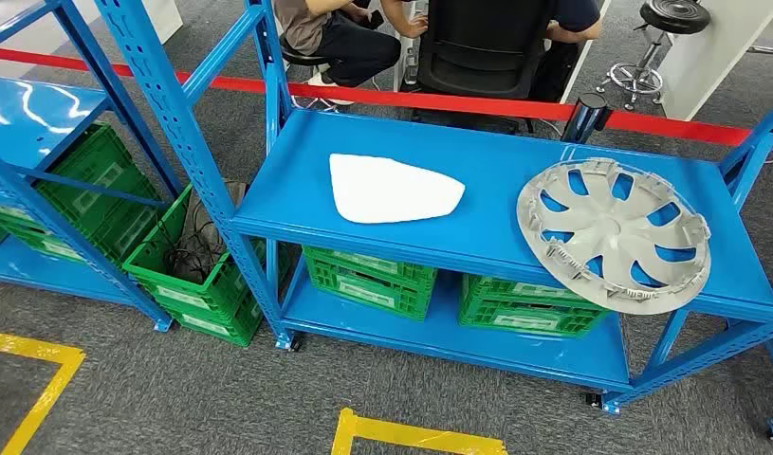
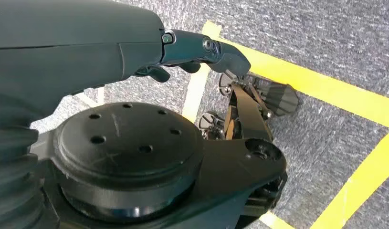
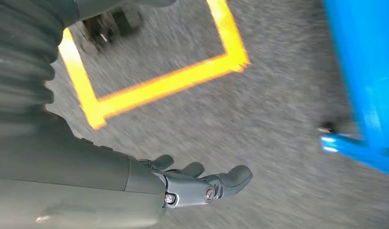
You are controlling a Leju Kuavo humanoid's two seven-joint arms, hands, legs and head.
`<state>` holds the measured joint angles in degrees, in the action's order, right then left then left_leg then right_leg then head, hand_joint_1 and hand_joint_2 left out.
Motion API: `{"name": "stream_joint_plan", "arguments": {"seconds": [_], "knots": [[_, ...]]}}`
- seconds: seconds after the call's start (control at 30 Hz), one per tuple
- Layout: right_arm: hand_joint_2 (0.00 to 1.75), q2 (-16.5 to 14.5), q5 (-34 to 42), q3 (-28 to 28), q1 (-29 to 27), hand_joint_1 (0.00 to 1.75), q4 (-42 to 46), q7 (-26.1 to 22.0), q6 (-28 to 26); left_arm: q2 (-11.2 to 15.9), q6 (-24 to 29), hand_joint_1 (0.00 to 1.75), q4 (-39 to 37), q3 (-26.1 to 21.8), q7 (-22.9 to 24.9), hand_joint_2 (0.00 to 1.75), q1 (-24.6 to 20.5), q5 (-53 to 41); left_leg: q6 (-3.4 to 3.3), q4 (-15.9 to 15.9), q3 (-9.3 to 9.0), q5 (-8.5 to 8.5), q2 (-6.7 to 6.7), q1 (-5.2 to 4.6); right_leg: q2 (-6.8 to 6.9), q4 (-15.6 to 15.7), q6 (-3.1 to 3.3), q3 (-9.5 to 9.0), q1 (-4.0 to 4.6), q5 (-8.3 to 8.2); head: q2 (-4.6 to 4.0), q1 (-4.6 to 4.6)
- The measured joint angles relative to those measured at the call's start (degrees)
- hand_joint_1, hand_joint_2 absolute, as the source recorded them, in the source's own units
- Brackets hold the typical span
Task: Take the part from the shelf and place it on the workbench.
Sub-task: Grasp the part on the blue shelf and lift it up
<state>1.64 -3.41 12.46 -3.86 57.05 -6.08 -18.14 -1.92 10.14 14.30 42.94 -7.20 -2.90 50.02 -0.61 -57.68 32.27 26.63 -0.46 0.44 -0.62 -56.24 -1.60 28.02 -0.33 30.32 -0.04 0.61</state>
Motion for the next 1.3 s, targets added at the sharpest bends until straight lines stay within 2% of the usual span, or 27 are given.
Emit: {"name": "stream_joint_plan", "arguments": {"seconds": [0.23,0.53,0.67,0.93,1.3], "knots": [[1.75,0.86,-10.82,-2.05,0.19,0.00,9.98,3.20,0.04,0.34,0.41,0.00,-0.42,1.30,-0.65,1.75,-0.46,1.92,0.01,0.00,0.01,-0.01,-0.04,0.00,0.02,0.00,0.00,-0.01,0.00,0.00,0.00,0.03],[1.75,1.91,-25.36,-7.33,1.60,0.00,22.72,7.92,1.28,1.54,1.07,0.00,-1.15,2.51,-0.16,1.75,-1.07,5.02,0.01,0.00,0.02,-0.02,-0.09,0.01,0.05,-0.02,0.00,-0.04,0.01,0.00,0.00,0.01],[1.75,2.32,-31.18,-10.22,2.74,0.00,27.36,9.86,3.02,2.09,1.13,0.00,-1.37,3.16,0.17,0.00,-1.22,6.27,0.01,0.00,0.03,-0.02,-0.10,0.01,0.06,-0.03,0.00,-0.05,0.01,0.00,0.00,0.05],[1.75,3.44,-40.86,-17.53,6.22,0.00,34.95,14.41,10.34,3.16,0.22,0.00,-1.88,3.75,-1.04,0.00,-1.84,8.86,0.04,0.00,0.06,-0.12,-0.26,0.01,0.20,-0.05,0.02,-0.64,0.02,-0.02,0.00,0.06],[1.75,7.54,-49.52,-28.80,12.59,0.00,43.81,21.85,25.21,4.54,-1.64,0.00,-2.42,4.57,-2.95,0.00,-2.15,12.61,0.04,0.00,0.05,-0.17,-0.30,0.01,0.23,-0.05,0.00,-0.43,0.01,-0.05,0.00,0.06]]}}
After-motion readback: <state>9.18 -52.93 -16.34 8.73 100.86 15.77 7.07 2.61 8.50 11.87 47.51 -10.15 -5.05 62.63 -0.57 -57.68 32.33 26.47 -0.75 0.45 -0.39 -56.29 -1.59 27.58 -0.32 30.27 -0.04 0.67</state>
